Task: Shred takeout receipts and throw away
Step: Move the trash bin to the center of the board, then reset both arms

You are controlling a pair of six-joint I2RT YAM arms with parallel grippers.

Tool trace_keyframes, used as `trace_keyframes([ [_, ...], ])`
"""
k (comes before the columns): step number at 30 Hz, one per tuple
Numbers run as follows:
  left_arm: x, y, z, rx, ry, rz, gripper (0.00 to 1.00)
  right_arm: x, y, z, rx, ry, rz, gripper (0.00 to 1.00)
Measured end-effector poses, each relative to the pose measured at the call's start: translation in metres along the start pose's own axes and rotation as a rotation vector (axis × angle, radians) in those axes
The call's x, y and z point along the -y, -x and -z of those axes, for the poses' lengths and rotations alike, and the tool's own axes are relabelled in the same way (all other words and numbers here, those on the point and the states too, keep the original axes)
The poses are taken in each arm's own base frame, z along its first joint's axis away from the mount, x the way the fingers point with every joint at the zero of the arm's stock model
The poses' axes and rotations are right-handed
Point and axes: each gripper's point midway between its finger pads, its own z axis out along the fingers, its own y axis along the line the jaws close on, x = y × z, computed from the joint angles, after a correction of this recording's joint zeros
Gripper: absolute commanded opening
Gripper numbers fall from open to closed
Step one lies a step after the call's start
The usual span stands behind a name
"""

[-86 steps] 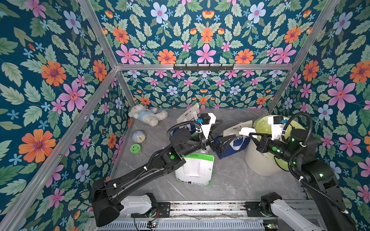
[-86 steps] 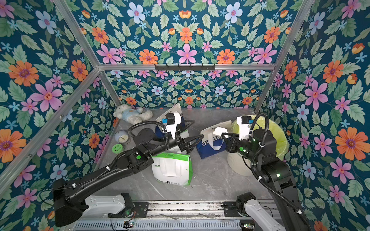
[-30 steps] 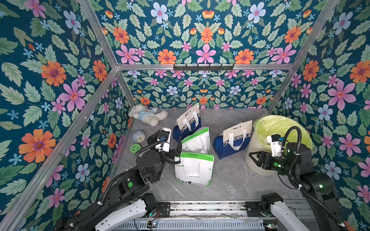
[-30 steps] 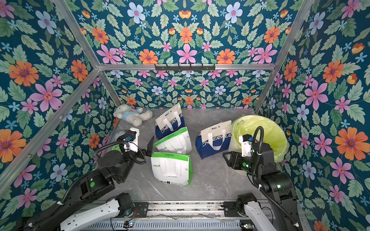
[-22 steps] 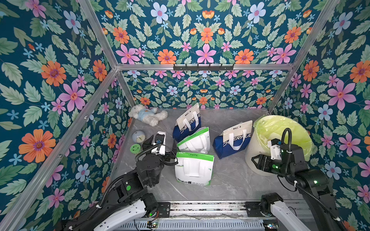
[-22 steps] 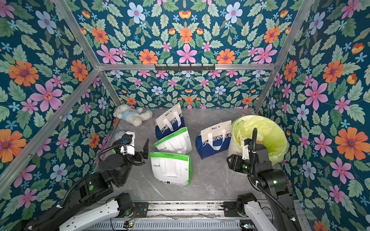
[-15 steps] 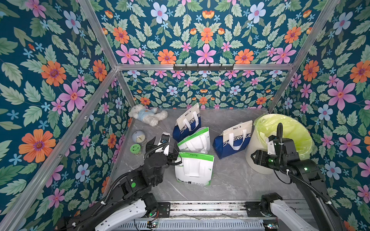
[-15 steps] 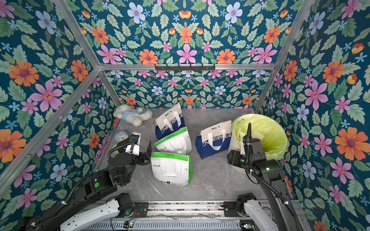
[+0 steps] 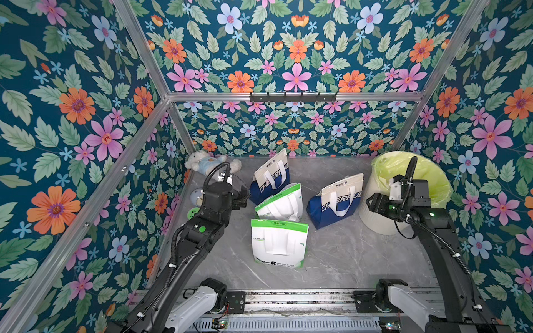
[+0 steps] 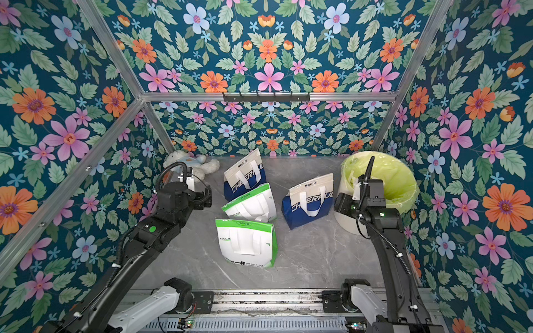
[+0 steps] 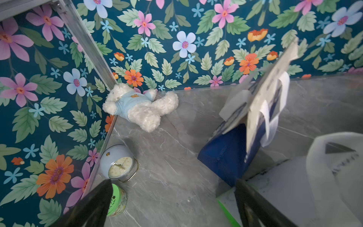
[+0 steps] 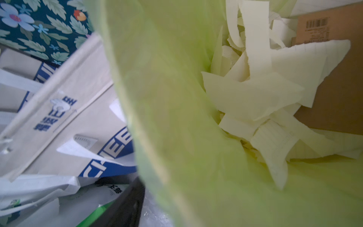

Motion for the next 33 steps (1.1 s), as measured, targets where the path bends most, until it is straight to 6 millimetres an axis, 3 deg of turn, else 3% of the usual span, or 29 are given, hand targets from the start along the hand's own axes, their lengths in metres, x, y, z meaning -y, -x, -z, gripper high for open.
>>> trace_keyframes([
  [4, -0.034, -0.008, -0.017, -0.017, 0.074, 0.11, 0.99, -0.019, 0.012, 0.004, 0.028, 0.1, 0.007, 0.76],
  [7, -0.063, -0.02, -0.025, 0.009, 0.143, 0.217, 0.99, -0.031, 0.008, 0.012, 0.037, 0.177, 0.018, 0.76],
  [13, -0.09, -0.053, -0.039, 0.048, 0.253, 0.343, 0.99, -0.044, -0.029, 0.026, 0.028, 0.302, 0.027, 0.76],
  [17, -0.105, -0.077, -0.042, 0.092, 0.349, 0.385, 0.99, -0.047, -0.066, 0.019, 0.0, 0.335, 0.057, 0.76],
  [19, -0.105, -0.089, -0.044, 0.111, 0.354, 0.391, 0.99, -0.04, -0.08, 0.008, 0.019, 0.31, 0.082, 0.76],
  [22, -0.104, -0.099, -0.045, 0.141, 0.349, 0.4, 0.99, -0.008, -0.087, -0.016, 0.13, 0.192, 0.077, 0.77],
  [27, -0.101, -0.114, -0.052, 0.16, 0.342, 0.405, 0.99, 0.031, -0.075, -0.049, 0.347, 0.031, 0.142, 0.81],
  [31, -0.097, -0.139, -0.062, 0.122, 0.343, 0.397, 0.99, 0.051, -0.063, -0.072, 0.4, -0.095, 0.201, 0.83],
  [33, -0.096, -0.151, -0.065, 0.118, 0.344, 0.401, 0.99, 0.063, -0.069, -0.089, 0.4, -0.14, 0.222, 0.83],
])
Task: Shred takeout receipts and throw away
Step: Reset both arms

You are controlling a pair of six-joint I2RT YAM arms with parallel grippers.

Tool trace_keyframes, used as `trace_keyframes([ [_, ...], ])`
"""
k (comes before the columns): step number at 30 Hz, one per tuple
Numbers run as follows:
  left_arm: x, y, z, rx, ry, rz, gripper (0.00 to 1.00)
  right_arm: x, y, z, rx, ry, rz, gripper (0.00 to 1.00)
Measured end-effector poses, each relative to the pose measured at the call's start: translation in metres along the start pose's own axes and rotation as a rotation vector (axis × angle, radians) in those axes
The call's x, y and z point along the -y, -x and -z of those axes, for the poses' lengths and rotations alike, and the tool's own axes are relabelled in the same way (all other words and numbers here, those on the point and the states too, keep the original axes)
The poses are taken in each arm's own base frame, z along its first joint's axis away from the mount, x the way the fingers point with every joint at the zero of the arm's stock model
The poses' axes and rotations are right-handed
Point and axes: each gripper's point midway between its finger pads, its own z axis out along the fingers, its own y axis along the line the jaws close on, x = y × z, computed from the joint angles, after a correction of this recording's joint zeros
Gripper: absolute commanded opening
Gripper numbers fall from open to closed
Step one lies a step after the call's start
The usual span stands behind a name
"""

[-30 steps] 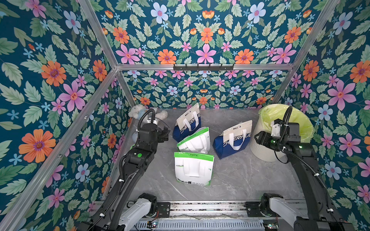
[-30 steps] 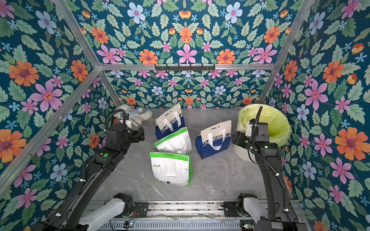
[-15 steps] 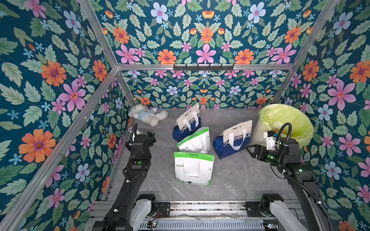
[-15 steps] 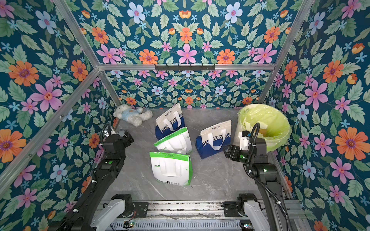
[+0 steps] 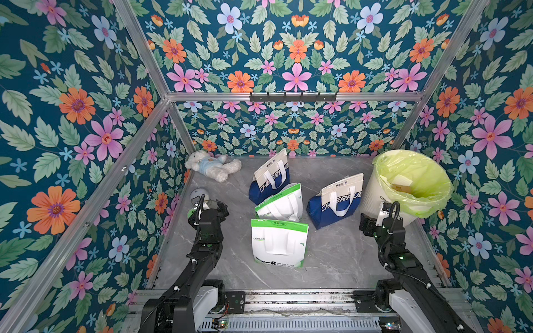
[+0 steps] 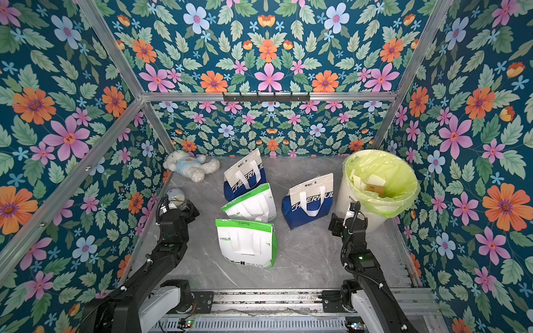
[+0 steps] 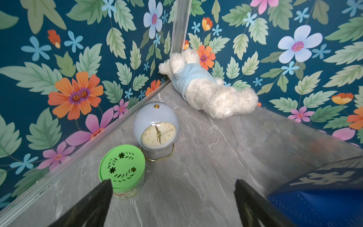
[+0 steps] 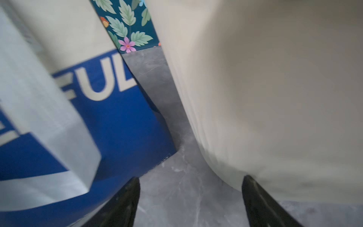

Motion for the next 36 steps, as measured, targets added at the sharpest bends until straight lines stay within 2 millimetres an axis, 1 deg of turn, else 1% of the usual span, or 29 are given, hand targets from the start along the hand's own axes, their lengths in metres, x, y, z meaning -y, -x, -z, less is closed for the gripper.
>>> trace_keyframes([
  [2, -0.003, -0.009, 0.0, 0.004, -0.002, 0.002, 0.99, 0.006, -0.018, -0.012, -0.031, -0.032, 0.018, 0.84],
  [3, -0.004, -0.013, 0.0, 0.011, -0.004, 0.005, 0.99, 0.009, -0.024, -0.017, -0.041, -0.047, 0.02, 0.84],
  [5, -0.006, -0.019, 0.001, 0.021, -0.01, -0.011, 0.99, 0.011, -0.027, -0.026, -0.043, -0.065, 0.025, 0.84],
  [10, -0.009, -0.028, 0.0, 0.045, -0.009, -0.019, 0.99, 0.007, -0.01, -0.049, 0.017, -0.077, 0.046, 0.86],
  [13, -0.014, -0.039, -0.002, 0.042, 0.009, -0.022, 0.99, 0.001, 0.009, -0.061, 0.061, -0.069, 0.082, 0.86],
  [14, -0.016, -0.042, -0.003, 0.042, 0.015, -0.023, 0.99, 0.0, 0.012, -0.065, 0.081, -0.067, 0.089, 0.86],
  [16, -0.018, -0.045, -0.004, 0.047, 0.019, -0.02, 0.99, 0.005, 0.007, -0.071, 0.095, -0.075, 0.099, 0.85],
  [19, -0.015, -0.041, -0.006, 0.077, 0.007, -0.005, 0.99, 0.014, -0.014, -0.08, 0.074, -0.089, 0.113, 0.86],
  [20, -0.014, -0.04, -0.007, 0.083, 0.002, -0.002, 0.99, 0.014, -0.018, -0.081, 0.064, -0.085, 0.115, 0.93],
  [21, -0.011, -0.038, -0.009, 0.084, -0.006, -0.004, 0.99, 0.012, -0.014, -0.082, 0.067, -0.078, 0.111, 0.99],
  [23, -0.002, -0.031, -0.012, 0.096, -0.034, -0.004, 0.99, 0.008, 0.006, -0.086, 0.109, -0.041, 0.094, 0.99],
  [25, 0.009, -0.026, -0.016, 0.102, -0.075, -0.021, 0.98, 0.013, 0.016, -0.088, 0.131, -0.049, 0.072, 0.99],
  [27, 0.019, -0.024, -0.018, 0.097, -0.119, -0.043, 0.98, 0.014, 0.02, -0.088, 0.134, -0.043, 0.068, 0.99],
  [29, 0.025, -0.023, -0.02, 0.094, -0.145, -0.051, 0.97, 0.01, 0.017, -0.089, 0.125, -0.023, 0.07, 0.99],
  [30, 0.027, -0.022, -0.02, 0.095, -0.152, -0.057, 0.96, 0.011, 0.016, -0.089, 0.12, -0.024, 0.07, 0.99],
  [32, 0.031, -0.022, -0.02, 0.095, -0.172, -0.082, 0.96, 0.012, 0.017, -0.089, 0.124, -0.026, 0.069, 0.99],
  [33, 0.031, -0.022, -0.019, 0.101, -0.173, -0.106, 0.99, 0.012, 0.017, -0.089, 0.123, -0.025, 0.069, 0.99],
  [34, 0.03, -0.024, -0.018, 0.106, -0.169, -0.131, 0.99, 0.011, 0.016, -0.089, 0.123, -0.024, 0.069, 0.99],
  [36, 0.022, -0.029, -0.019, 0.099, -0.134, -0.171, 0.98, 0.01, 0.016, -0.089, 0.122, -0.016, 0.069, 0.99],
])
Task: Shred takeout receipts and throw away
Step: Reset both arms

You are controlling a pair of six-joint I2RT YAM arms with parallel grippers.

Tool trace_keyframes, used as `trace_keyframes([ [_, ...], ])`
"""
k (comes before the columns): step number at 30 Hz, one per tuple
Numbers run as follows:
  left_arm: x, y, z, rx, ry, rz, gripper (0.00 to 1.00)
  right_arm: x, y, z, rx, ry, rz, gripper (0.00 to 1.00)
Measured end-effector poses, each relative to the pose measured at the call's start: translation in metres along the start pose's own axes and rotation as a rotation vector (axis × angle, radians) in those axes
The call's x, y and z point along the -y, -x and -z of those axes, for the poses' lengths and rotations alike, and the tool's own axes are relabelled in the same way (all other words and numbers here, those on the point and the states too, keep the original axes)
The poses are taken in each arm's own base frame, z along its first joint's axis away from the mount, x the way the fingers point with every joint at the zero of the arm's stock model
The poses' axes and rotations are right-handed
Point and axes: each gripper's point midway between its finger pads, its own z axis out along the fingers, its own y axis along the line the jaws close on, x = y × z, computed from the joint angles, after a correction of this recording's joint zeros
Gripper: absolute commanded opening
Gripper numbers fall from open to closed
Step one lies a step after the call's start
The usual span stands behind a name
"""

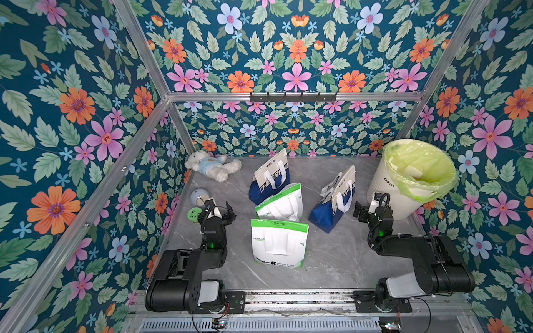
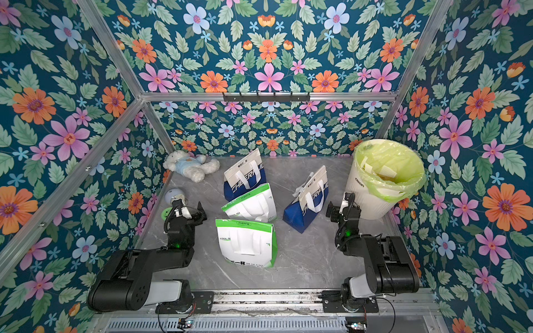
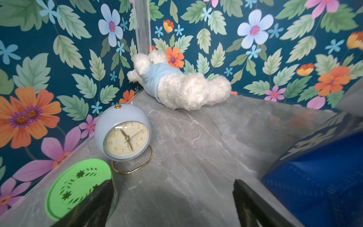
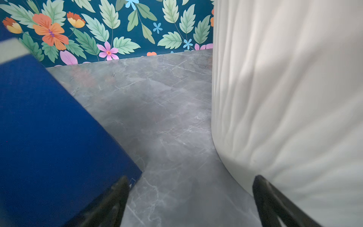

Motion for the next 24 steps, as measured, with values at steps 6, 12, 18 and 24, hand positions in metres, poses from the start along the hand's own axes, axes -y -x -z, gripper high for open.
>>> trace_keyframes([
  [6, -0.002, -0.009, -0.011, 0.007, 0.015, -0.024, 0.99, -0.001, 0.0, 0.0, 0.0, 0.008, 0.0, 0.99],
  [12, 0.007, -0.015, -0.023, 0.011, -0.016, -0.04, 0.94, -0.002, 0.0, 0.0, 0.0, 0.011, 0.0, 0.99],
  [18, 0.012, -0.005, -0.035, 0.012, -0.014, -0.043, 0.99, -0.002, 0.0, 0.0, 0.0, 0.011, 0.0, 0.99],
  [24, 0.015, -0.009, -0.035, -0.005, -0.019, -0.053, 0.99, -0.003, 0.001, -0.001, -0.001, 0.014, -0.008, 0.99],
])
